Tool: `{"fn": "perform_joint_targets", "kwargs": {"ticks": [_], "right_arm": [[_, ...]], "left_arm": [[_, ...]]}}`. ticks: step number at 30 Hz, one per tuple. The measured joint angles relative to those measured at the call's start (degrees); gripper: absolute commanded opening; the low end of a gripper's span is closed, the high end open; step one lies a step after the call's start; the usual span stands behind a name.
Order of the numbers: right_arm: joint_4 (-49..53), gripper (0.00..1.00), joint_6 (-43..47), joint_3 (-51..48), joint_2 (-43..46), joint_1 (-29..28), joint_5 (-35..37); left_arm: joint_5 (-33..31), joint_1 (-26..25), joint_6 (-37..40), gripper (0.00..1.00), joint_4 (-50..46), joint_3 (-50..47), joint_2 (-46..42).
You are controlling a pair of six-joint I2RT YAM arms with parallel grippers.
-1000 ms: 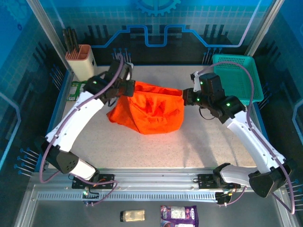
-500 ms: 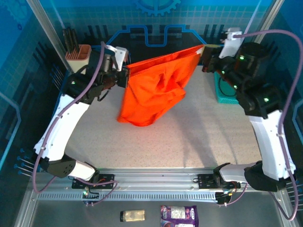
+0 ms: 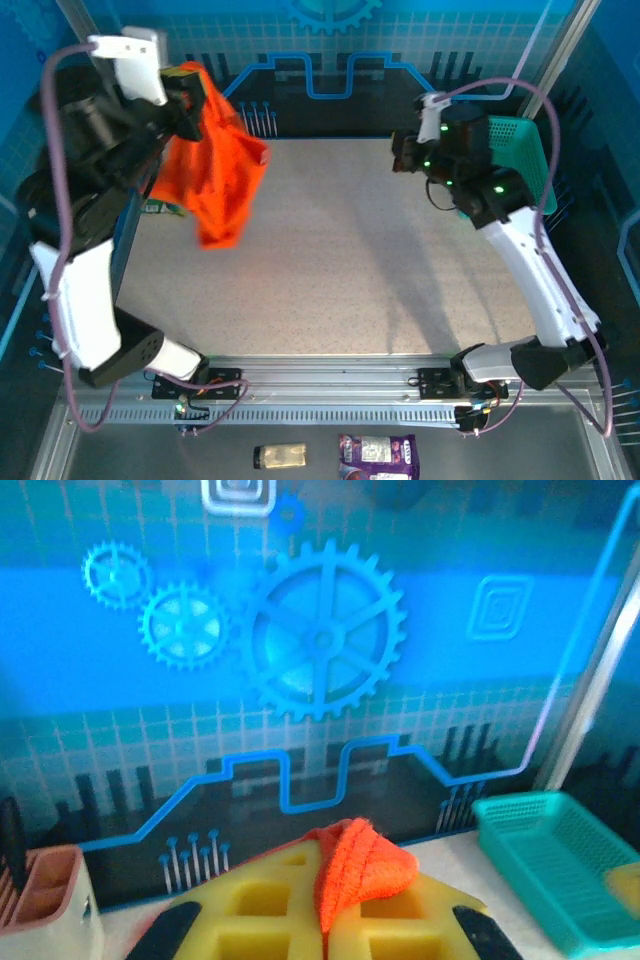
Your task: Fold the inside-out t-shirt
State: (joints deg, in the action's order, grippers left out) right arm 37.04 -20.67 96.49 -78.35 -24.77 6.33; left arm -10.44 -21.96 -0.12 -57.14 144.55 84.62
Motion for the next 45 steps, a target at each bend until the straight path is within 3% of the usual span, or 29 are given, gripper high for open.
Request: {"fn": "perform_joint_targets", "kwargs": {"ticks": [5, 10, 11, 13, 15, 22, 29, 38, 45], "right_arm": [[1.09, 0.0, -0.35, -2.14, 0.85, -0.24, 0.39], [1.03, 0.01, -0.55, -5.42, 6.56, 0.0, 2.23], [1.09, 0.02, -0.61, -6.25, 7.39, 0.11, 2.47], [1.09, 0.04, -0.98, -8.15, 8.61, 0.22, 3.15], [1.25, 0.07, -1.42, -10.05, 9.16, 0.39, 3.67], [3.82, 0.26, -3.69, -13.75, 8.94, 1.6, 1.97], [4.61, 0.23, -6.05, -20.06, 4.98, -1.36, -4.28], [1.62, 0.24, -12.63, -34.1, 0.39, -17.77, -10.14], [-8.79, 0.29, -22.97, -42.25, -5.57, -27.41, -15.43]], "left_arm": [[9.01, -0.98, -2.62, 0.0, 1.84, -8.83, 0.98], [18.25, -6.29, -3.43, 0.0, 2.21, -18.08, 14.01], [19.85, -7.41, -3.67, 0.02, 2.14, -19.41, 16.61], [23.15, -10.01, -4.37, 0.21, 2.19, -22.05, 22.12], [25.38, -12.33, -4.87, 0.31, 2.25, -23.67, 26.1], [27.34, -15.69, -7.96, 0.36, 5.31, -29.03, 27.93], [23.12, -12.37, -10.82, 0.37, 10.1, -43.08, 18.4], [21.97, 2.58, -21.0, 0.37, 19.06, -76.76, 0.48], [21.81, 8.28, -24.55, 0.4, 21.18, -87.73, -8.11]]}}
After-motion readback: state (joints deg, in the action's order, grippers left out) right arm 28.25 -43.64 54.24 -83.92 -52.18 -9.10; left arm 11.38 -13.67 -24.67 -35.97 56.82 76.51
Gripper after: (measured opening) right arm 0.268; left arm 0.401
